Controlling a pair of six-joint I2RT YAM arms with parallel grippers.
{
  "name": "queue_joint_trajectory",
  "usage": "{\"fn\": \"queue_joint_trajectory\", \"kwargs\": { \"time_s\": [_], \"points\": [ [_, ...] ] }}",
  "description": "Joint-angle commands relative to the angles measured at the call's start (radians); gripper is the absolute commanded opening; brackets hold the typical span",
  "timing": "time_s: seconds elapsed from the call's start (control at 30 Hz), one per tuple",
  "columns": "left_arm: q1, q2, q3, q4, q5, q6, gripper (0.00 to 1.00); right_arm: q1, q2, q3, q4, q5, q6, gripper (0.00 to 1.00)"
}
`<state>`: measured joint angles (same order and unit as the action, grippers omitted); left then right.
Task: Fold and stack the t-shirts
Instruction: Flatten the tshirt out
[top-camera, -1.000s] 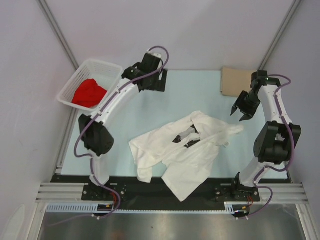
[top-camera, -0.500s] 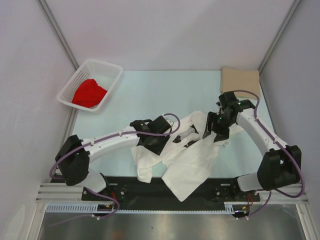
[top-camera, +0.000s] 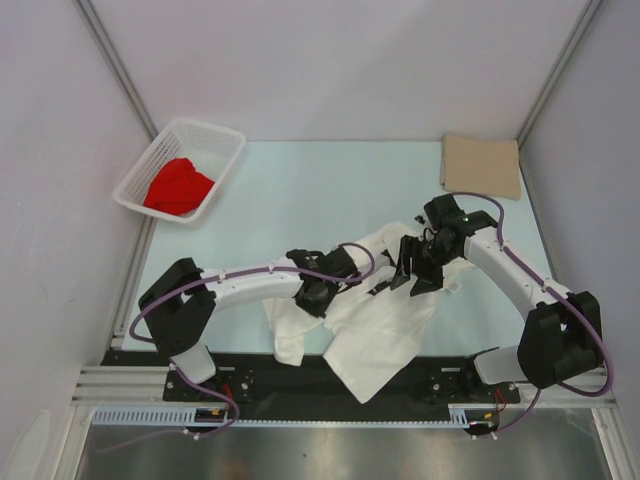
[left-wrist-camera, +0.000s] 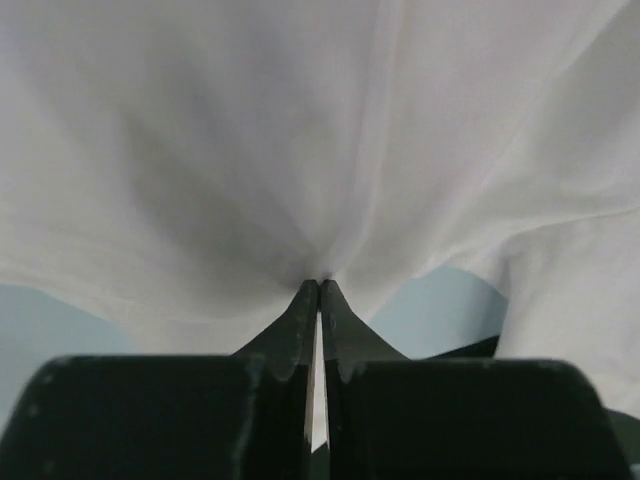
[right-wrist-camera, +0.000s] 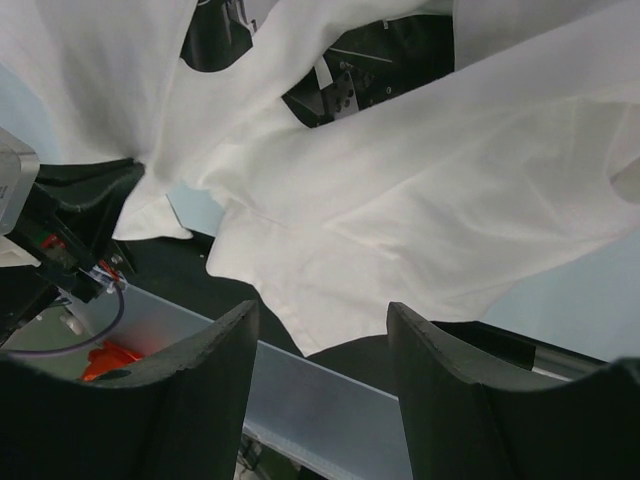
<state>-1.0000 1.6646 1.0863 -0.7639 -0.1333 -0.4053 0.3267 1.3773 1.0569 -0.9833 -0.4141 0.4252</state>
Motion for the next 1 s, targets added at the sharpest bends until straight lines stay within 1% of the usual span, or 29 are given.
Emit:
{"fn": "queue_joint_trajectory", "kwargs": {
  "time_s": [0.0,0.07,0.1,0.13,0.17,0.2,0.23,0.3,0.33,0.37,0.4,0.43,0.47,0.5,0.53,0.57,0.6,0.63,0.67,0.7,0.73,0.77,0.8,0.83,0.87,0.9,0.97],
  "points": [
    [-0.005,0.011,0.018,-0.035,-0.15,-0.006,0.02,-0.011,-0.024,-0.014,0.024,-0.032,0.003,0.6],
    [-0.003,-0.043,0.081,-0.083,-0.251,-0.024,0.0,-0.014,-0.018,-0.015,0.029,-0.034,0.0,0.6],
    [-0.002,-0.069,0.111,-0.141,-0.35,-0.033,0.0,-0.015,-0.015,-0.017,0.028,-0.034,0.0,0.6],
    [0.0,-0.09,0.185,-0.172,-0.411,-0.053,0.0,-0.015,-0.008,-0.017,0.028,-0.034,-0.002,0.6],
    [0.009,-0.132,0.225,-0.201,-0.464,-0.062,0.0,-0.018,-0.001,-0.017,0.028,-0.035,-0.005,0.6],
    [0.018,-0.15,0.301,-0.236,-0.551,-0.063,0.0,-0.024,0.008,-0.011,0.026,-0.034,-0.008,0.6],
    [0.032,-0.16,0.338,-0.248,-0.586,-0.055,0.0,-0.028,0.015,-0.006,0.02,-0.032,-0.019,0.6],
    [0.113,-0.17,0.411,-0.258,-0.655,-0.034,0.0,-0.038,0.028,0.009,0.006,-0.023,-0.031,0.6],
    [0.153,-0.169,0.46,-0.233,-0.657,0.03,0.0,-0.044,0.038,0.018,-0.006,-0.019,-0.037,0.6],
    [0.246,-0.163,0.483,-0.206,-0.652,0.061,0.0,-0.046,0.043,0.032,-0.009,-0.014,-0.045,0.6],
    [0.295,-0.135,0.509,-0.139,-0.646,0.094,0.0,-0.049,0.049,0.041,-0.015,-0.008,-0.048,0.6],
    [0.34,-0.112,0.571,-0.097,-0.617,0.17,0.0,-0.051,0.061,0.049,-0.023,-0.002,-0.052,0.6],
    [0.404,-0.086,0.621,-0.063,-0.617,0.206,0.0,-0.051,0.069,0.063,-0.031,0.003,-0.057,0.6],
    [0.419,-0.05,0.677,-0.01,-0.626,0.239,0.01,-0.051,0.077,0.069,-0.037,0.015,-0.062,0.6],
    [0.425,0.016,0.787,0.018,-0.64,0.313,0.35,-0.051,0.083,0.075,-0.049,0.02,-0.065,0.61],
    [0.426,0.067,0.854,0.032,-0.663,0.335,0.6,-0.052,0.089,0.084,-0.054,0.024,-0.068,0.61],
    [0.426,0.113,0.935,-0.033,-0.669,0.332,0.89,-0.052,0.092,0.086,-0.055,0.027,-0.069,0.61],
    [0.425,0.22,1.101,-0.09,-0.655,0.312,1.0,-0.052,0.092,0.086,-0.055,0.028,-0.071,0.62],
    [0.425,0.259,1.171,-0.162,-0.646,0.289,1.0,-0.055,0.092,0.086,-0.052,0.031,-0.071,0.63],
    [0.419,0.267,1.152,-0.232,-0.64,0.264,1.0,-0.055,0.092,0.077,-0.052,0.029,-0.068,0.64],
    [0.411,0.253,1.1,-0.245,-0.626,0.225,1.0,-0.057,0.092,0.071,-0.042,0.023,-0.065,0.65],
    [0.391,0.201,1.031,-0.241,-0.6,0.206,1.0,-0.055,0.088,0.063,-0.031,0.008,-0.062,0.67],
    [0.377,0.154,0.944,-0.215,-0.574,0.192,1.0,-0.055,0.083,0.042,-0.02,0.002,-0.056,0.72],
    [0.362,0.102,0.735,-0.174,-0.528,0.198,1.0,-0.054,0.082,0.031,0.0,-0.006,-0.043,0.75],
    [0.335,-0.01,0.628,-0.091,-0.481,0.198,0.98,-0.055,0.081,0.02,0.012,-0.009,-0.039,0.77],
    [0.327,-0.06,0.437,-0.06,-0.36,0.182,0.93,-0.055,0.083,-0.001,0.023,-0.014,-0.034,0.8],
    [0.302,-0.155,0.277,-0.006,-0.243,0.163,0.89,-0.058,0.089,-0.018,0.055,-0.014,-0.016,0.82]
  ]
}}
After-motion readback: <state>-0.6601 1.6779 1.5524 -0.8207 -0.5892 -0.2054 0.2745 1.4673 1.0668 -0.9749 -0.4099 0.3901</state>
